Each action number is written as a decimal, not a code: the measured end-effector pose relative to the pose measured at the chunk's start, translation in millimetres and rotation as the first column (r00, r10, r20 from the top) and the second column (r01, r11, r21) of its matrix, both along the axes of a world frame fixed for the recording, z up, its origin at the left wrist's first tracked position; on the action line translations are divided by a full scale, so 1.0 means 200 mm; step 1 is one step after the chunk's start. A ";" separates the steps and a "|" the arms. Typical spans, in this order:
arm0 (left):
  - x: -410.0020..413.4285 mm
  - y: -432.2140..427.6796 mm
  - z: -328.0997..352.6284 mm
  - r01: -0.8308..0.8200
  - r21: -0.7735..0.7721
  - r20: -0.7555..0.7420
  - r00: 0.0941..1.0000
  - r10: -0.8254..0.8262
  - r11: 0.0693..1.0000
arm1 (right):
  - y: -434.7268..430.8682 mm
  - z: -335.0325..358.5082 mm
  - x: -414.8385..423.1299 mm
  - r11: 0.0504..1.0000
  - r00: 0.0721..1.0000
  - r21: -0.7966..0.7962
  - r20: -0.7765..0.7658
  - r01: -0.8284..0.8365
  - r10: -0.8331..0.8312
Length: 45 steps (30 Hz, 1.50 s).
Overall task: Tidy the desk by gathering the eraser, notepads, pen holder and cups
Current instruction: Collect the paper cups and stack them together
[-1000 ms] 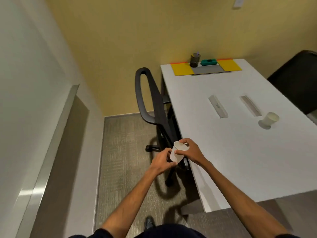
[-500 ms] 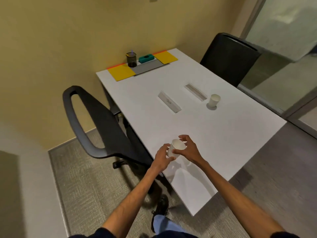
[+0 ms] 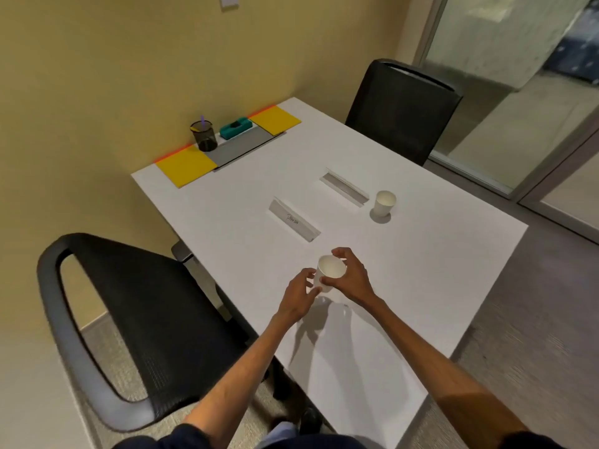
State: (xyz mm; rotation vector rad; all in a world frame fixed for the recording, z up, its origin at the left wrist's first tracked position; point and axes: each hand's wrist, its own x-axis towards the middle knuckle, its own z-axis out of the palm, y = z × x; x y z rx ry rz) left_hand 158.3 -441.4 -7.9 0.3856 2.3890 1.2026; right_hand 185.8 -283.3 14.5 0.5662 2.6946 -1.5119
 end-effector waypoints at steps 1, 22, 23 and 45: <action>-0.03 0.01 0.00 0.001 -0.012 -0.014 1.000 -0.001 1.000 | 0.02 0.00 -0.03 1.000 1.000 0.018 -0.004 0.018 -0.018; -0.58 0.13 -0.23 0.038 -0.355 -0.202 0.973 -0.116 0.934 | 0.18 -0.13 -0.55 0.940 0.984 0.303 0.031 0.159 -0.176; -0.59 0.13 -0.24 0.041 -0.371 -0.211 0.969 -0.127 0.928 | 0.18 -0.15 -0.56 0.940 0.985 0.307 0.039 0.150 -0.170; -0.60 0.14 -0.33 0.082 -0.435 -0.190 0.965 -0.180 0.897 | 0.18 -0.28 -0.61 0.975 0.982 0.185 0.124 0.122 -0.146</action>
